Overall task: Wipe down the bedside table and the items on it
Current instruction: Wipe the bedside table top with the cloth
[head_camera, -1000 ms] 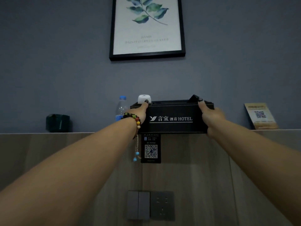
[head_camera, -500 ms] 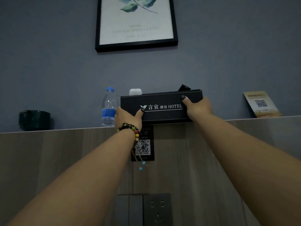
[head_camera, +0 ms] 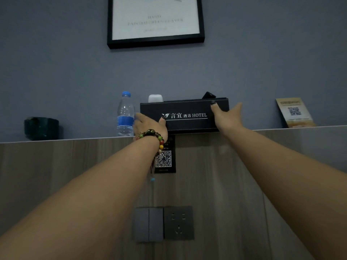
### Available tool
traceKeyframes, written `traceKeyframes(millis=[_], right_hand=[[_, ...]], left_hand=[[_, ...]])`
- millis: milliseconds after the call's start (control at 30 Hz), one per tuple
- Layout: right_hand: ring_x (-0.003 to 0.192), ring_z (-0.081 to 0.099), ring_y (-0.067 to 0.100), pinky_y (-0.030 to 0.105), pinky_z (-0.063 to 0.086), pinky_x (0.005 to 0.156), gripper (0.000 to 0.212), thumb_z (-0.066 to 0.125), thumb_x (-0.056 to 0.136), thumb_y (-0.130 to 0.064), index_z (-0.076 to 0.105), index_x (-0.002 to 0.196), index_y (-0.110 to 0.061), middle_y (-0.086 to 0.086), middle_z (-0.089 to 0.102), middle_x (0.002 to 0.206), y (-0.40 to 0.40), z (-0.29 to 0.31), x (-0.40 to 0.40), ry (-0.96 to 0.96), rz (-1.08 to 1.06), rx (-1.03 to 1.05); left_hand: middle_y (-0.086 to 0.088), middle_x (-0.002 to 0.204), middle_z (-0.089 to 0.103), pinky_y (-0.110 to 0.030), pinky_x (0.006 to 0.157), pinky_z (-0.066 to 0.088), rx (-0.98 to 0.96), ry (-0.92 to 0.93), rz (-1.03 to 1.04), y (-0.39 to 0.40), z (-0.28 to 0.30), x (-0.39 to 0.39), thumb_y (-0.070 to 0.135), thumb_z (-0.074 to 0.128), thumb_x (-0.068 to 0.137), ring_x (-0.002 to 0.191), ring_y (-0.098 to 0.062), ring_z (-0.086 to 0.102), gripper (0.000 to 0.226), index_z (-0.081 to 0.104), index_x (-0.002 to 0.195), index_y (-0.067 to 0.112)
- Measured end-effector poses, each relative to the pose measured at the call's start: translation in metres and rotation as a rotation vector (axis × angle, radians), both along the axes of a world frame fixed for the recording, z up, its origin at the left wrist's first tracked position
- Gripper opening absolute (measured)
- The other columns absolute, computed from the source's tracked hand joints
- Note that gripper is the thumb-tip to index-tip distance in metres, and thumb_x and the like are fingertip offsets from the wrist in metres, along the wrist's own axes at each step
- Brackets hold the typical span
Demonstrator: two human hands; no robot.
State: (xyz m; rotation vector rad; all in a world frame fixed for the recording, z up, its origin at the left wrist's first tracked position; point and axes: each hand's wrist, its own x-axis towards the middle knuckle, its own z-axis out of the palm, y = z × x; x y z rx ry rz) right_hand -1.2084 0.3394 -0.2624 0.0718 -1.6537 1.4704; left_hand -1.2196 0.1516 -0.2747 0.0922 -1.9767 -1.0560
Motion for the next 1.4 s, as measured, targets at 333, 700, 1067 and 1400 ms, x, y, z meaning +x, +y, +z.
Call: traceKeyframes(millis=[333, 700, 1067, 1400], right_hand=[[0.145, 0.011, 0.027, 0.043, 0.019, 0.116, 0.068, 0.051, 0.095, -0.032, 0.016, 0.149, -0.009, 0.009, 0.015, 0.157, -0.014, -0.013, 0.134, -0.026, -0.136, 0.717], [0.146, 0.015, 0.024, 0.034, 0.015, 0.118, 0.062, 0.044, 0.099, -0.030, 0.019, 0.151, -0.006, 0.010, 0.020, 0.158, 0.000, -0.053, 0.290, -0.146, -0.098, 0.894], [0.148, 0.007, 0.015, 0.033, 0.015, 0.120, 0.069, 0.039, 0.099, -0.046, 0.010, 0.154, -0.017, -0.001, 0.003, 0.161, -0.005, -0.215, 0.399, -0.380, 0.076, 1.436], [0.143, 0.021, 0.027, 0.041, 0.019, 0.118, 0.073, 0.028, 0.095, -0.059, 0.018, 0.150, -0.012, 0.009, 0.019, 0.157, -0.021, -0.384, 0.369, -0.836, 0.011, 1.170]], left_hand=[[-0.017, 0.126, 0.051, -0.048, 0.092, 0.050, -0.325, 0.004, -0.171, 0.001, 0.004, 0.119, 0.037, 0.047, 0.093, 0.110, -0.032, 0.056, 0.055, 0.031, 0.136, 0.005], [-0.007, 0.161, 0.006, -0.029, 0.115, 0.015, -0.504, -0.255, -0.345, 0.003, -0.081, 0.293, 0.037, 0.035, 0.101, 0.147, -0.019, 0.010, 0.068, 0.001, 0.153, 0.009], [0.004, 0.160, -0.006, -0.016, 0.108, -0.002, -0.606, -0.411, -0.506, -0.054, -0.247, 0.405, 0.044, 0.031, 0.100, 0.146, -0.008, -0.005, 0.069, -0.005, 0.153, 0.020], [0.005, 0.158, -0.021, -0.027, 0.117, -0.007, -0.459, -0.511, -0.339, -0.038, -0.382, 0.387, 0.044, 0.032, 0.099, 0.141, -0.009, -0.025, 0.073, -0.013, 0.151, 0.020]])
